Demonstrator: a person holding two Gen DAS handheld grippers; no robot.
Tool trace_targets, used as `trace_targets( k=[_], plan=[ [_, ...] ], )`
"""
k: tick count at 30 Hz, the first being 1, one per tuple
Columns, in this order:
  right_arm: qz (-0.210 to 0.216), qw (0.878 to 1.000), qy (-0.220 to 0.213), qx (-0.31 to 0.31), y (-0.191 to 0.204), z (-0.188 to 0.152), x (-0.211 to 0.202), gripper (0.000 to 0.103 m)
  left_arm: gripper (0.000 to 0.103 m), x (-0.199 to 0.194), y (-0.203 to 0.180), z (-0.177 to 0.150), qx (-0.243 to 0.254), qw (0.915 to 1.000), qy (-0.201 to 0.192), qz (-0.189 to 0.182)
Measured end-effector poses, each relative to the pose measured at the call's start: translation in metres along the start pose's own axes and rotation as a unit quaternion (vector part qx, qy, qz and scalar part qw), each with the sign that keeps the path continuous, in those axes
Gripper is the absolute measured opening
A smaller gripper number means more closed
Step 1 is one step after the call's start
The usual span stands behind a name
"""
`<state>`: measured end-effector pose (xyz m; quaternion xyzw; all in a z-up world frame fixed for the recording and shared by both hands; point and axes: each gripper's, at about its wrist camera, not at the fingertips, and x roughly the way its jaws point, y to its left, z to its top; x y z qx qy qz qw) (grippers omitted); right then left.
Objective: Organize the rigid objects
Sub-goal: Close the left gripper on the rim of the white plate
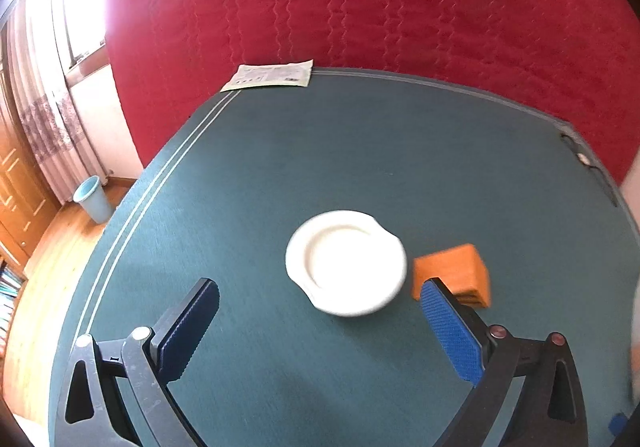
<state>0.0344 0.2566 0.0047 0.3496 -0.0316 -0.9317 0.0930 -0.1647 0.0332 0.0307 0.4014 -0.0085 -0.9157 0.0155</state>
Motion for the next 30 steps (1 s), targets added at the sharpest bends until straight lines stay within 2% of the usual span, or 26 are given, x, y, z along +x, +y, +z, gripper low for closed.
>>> trace_targets(
  k=[6, 11, 12, 13, 15, 16, 24, 30],
  plan=[
    [-0.002, 1.0, 0.005, -0.005, 0.003, 0.001, 0.003, 0.055, 0.102, 0.017, -0.003, 0.006, 0.012, 0.9998, 0.01, 0.015],
    [-0.007, 1.0, 0.012, -0.003, 0.003, 0.001, 0.005, 0.055, 0.102, 0.025, -0.004, 0.008, 0.014, 0.9997, 0.021, 0.003],
    [-0.008, 1.0, 0.013, -0.002, 0.003, 0.002, 0.006, 0.055, 0.098, 0.025, -0.003, 0.008, 0.013, 0.9997, 0.022, -0.002],
    [-0.009, 1.0, 0.015, -0.002, 0.003, 0.002, 0.007, 0.055, 0.089, 0.027, -0.001, 0.008, 0.012, 0.9996, 0.026, -0.007],
    [-0.01, 1.0, 0.02, -0.002, 0.004, 0.002, 0.009, 0.055, 0.077, 0.029, 0.0, 0.008, 0.01, 0.9992, 0.028, -0.025],
    [-0.01, 1.0, 0.023, -0.003, 0.004, 0.002, 0.01, 0.055, 0.067, 0.028, 0.0, 0.008, 0.012, 0.9992, 0.026, -0.029],
    [-0.005, 0.999, 0.036, -0.003, 0.005, 0.012, 0.023, 0.055, 0.067, 0.021, 0.004, 0.006, 0.003, 0.9988, 0.01, -0.048],
    [0.012, 0.999, 0.044, -0.027, 0.019, 0.037, 0.049, 0.055, 0.067, 0.012, 0.008, 0.002, -0.001, 0.9996, -0.009, -0.028]
  ],
)
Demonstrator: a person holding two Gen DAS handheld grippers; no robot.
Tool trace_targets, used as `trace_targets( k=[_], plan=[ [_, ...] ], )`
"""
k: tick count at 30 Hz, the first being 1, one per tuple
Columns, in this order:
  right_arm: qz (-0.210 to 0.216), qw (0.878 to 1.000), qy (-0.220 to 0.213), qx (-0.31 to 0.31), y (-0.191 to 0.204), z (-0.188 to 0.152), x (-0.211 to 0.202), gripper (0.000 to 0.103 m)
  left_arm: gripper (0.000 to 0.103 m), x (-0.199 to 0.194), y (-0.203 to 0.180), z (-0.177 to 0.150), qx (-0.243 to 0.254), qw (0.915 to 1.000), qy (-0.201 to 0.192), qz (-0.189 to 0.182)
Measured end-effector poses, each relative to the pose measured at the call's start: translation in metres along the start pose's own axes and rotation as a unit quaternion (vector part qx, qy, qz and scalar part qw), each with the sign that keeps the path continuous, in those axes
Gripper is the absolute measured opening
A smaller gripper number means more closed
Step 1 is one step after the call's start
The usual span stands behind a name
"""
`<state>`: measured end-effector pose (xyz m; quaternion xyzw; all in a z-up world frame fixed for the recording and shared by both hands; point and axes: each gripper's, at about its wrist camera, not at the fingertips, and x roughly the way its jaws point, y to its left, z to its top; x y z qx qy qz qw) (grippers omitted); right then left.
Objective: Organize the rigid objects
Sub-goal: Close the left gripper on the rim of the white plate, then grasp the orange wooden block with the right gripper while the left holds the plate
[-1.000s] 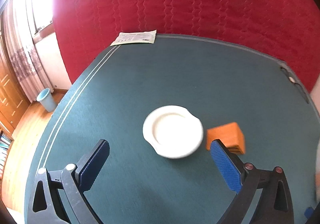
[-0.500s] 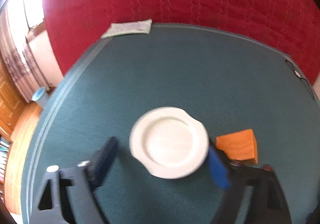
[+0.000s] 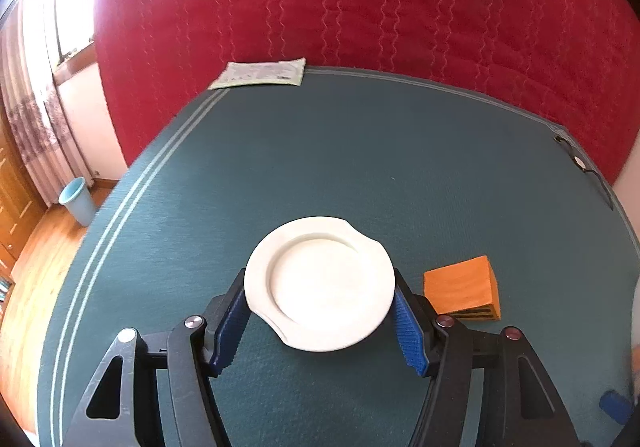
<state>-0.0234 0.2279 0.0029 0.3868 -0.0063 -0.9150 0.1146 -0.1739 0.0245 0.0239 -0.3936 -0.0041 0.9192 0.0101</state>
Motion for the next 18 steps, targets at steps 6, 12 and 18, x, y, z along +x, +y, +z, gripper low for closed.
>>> trace_targets(
  k=[6, 12, 18],
  plan=[
    [0.021, 1.0, 0.018, -0.013, 0.013, 0.034, 0.041, 0.055, 0.068, -0.001, 0.008, 0.002, -0.007, 0.9999, -0.007, 0.012],
    [0.016, 0.998, 0.028, -0.051, 0.03, 0.069, 0.083, 0.055, 0.068, 0.005, 0.02, 0.001, -0.036, 0.9991, 0.0, 0.022],
    [0.019, 0.996, 0.032, -0.082, 0.043, 0.096, 0.112, 0.055, 0.068, 0.003, 0.024, 0.001, -0.049, 0.9985, -0.001, 0.023]
  ],
)
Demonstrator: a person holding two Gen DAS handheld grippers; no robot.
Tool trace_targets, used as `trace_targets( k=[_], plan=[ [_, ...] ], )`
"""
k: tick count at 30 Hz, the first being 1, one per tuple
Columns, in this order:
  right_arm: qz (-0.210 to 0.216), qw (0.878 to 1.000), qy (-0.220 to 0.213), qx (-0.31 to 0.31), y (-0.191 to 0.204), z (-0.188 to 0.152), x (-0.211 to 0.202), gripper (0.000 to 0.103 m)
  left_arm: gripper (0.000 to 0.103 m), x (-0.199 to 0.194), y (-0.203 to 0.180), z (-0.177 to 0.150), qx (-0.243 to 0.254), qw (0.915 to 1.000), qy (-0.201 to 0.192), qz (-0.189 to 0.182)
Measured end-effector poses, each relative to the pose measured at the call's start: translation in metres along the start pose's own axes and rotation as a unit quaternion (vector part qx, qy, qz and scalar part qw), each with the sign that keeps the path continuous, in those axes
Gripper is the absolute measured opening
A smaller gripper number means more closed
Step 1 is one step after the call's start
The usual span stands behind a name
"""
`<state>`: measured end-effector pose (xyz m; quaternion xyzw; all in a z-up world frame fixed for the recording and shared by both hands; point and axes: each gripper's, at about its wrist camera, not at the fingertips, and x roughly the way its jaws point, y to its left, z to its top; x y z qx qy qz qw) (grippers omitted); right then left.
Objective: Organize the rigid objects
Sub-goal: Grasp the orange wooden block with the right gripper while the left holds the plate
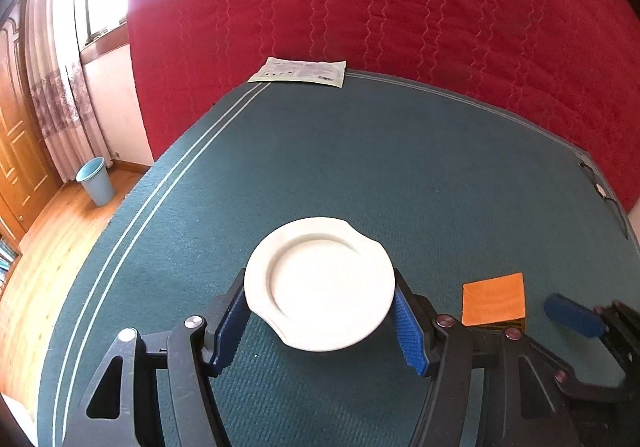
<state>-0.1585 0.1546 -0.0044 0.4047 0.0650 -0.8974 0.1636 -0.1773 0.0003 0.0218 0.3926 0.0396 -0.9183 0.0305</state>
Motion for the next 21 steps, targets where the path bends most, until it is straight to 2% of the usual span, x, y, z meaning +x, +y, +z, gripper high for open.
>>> trace_targets(
  k=[11, 17, 21],
  plan=[
    [0.009, 0.998, 0.0, -0.065, 0.025, 0.023, 0.024, 0.054, 0.068, 0.003, 0.012, 0.0, -0.024, 0.9997, 0.008, 0.007],
    [0.007, 0.998, -0.004, -0.07, 0.03, 0.022, 0.024, 0.041, 0.068, 0.003, 0.01, -0.001, -0.019, 0.9998, 0.007, 0.006],
    [-0.006, 0.998, -0.005, -0.067, 0.034, 0.019, 0.022, 0.038, 0.068, 0.004, 0.01, -0.001, -0.019, 0.9998, 0.007, 0.007]
  ],
)
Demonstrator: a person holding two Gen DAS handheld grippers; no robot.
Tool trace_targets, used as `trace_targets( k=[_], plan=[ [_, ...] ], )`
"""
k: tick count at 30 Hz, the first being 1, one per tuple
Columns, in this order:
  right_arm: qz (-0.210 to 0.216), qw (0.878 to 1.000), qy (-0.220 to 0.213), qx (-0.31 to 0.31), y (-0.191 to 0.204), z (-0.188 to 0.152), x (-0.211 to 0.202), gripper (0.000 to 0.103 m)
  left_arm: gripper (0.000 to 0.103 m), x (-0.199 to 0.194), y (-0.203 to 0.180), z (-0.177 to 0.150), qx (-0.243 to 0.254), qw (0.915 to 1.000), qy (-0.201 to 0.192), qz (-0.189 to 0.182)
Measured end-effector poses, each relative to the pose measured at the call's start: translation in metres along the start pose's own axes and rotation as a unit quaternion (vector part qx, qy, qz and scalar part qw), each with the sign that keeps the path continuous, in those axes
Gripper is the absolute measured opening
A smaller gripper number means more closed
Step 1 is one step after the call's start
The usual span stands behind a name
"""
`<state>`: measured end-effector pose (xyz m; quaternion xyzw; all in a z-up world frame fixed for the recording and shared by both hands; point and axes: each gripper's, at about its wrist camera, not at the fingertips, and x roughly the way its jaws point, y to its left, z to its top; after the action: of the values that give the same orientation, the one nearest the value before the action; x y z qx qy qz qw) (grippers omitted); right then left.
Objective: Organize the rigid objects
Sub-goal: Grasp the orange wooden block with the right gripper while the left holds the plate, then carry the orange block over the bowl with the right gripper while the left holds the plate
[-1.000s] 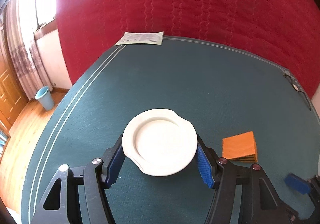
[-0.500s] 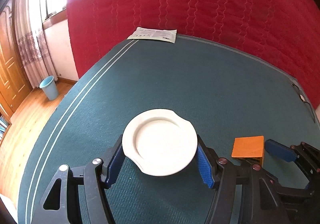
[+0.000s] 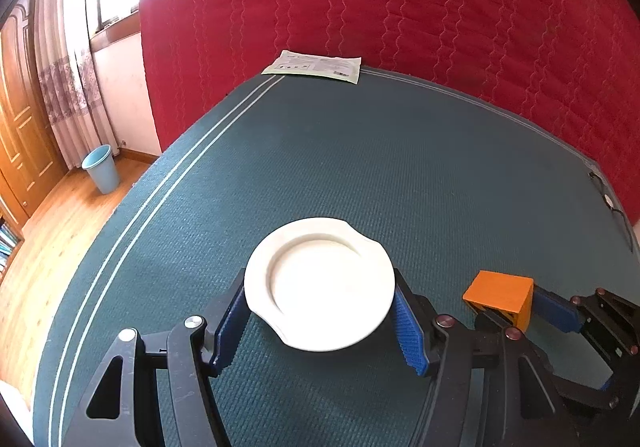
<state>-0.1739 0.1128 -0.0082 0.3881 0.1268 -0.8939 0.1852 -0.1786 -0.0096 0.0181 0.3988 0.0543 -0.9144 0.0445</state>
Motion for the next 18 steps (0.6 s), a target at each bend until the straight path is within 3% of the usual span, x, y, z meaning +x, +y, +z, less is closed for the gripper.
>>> trace_targets(
  k=[18],
  plan=[
    [-0.006, 0.998, -0.001, 0.064, -0.002, -0.037, -0.034, 0.034, 0.068, -0.006, -0.009, -0.004, 0.015, 0.9996, -0.023, 0.006]
  ],
)
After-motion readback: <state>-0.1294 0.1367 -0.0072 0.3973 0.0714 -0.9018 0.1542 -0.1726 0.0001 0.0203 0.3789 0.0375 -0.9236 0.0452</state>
